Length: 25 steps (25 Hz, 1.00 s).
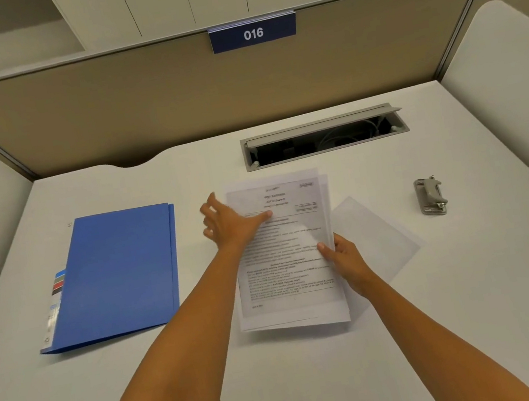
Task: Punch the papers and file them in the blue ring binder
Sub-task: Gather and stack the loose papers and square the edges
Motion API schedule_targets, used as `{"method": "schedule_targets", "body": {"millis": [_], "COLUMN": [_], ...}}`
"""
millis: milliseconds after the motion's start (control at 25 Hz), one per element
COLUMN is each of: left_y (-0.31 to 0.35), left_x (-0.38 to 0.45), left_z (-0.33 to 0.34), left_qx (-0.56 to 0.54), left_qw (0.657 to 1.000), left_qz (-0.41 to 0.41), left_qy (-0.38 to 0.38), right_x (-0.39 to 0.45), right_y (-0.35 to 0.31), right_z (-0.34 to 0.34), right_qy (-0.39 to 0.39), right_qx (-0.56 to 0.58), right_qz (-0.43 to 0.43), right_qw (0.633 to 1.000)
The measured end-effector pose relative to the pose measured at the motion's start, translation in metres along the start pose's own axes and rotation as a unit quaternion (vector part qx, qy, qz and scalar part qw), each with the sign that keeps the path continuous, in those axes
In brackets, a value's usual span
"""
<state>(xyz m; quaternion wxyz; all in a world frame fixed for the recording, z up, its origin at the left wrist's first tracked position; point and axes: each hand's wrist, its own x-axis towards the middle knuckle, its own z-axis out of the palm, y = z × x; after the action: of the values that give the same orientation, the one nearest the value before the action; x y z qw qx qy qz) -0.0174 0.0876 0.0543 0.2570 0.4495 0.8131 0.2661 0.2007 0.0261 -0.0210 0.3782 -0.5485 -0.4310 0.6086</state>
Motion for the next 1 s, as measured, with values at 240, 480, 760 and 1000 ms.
{"method": "schedule_targets", "body": {"millis": [240, 480, 760, 1000], "left_y": [-0.039, -0.05, -0.075, -0.088], "left_x": [-0.003, -0.015, -0.021, -0.024], "left_z": [-0.012, -0.005, -0.005, -0.004], "left_qx": [-0.243, -0.271, -0.221, -0.212], "left_qw": [0.913, 0.903, 0.914, 0.92], "left_qz": [-0.131, -0.123, -0.163, -0.183], "left_qy": [-0.3, -0.31, -0.299, -0.275], "right_x": [0.004, 0.012, 0.017, 0.019], "right_y": [0.006, -0.006, -0.008, -0.011], "right_z": [-0.001, -0.021, -0.108, -0.115], "right_qy": [-0.017, 0.018, 0.272, 0.228], "right_qx": [0.05, -0.103, -0.421, -0.461], "right_qz": [0.025, 0.003, 0.117, 0.173], "right_qw": [0.998, 0.995, 0.857, 0.84]}}
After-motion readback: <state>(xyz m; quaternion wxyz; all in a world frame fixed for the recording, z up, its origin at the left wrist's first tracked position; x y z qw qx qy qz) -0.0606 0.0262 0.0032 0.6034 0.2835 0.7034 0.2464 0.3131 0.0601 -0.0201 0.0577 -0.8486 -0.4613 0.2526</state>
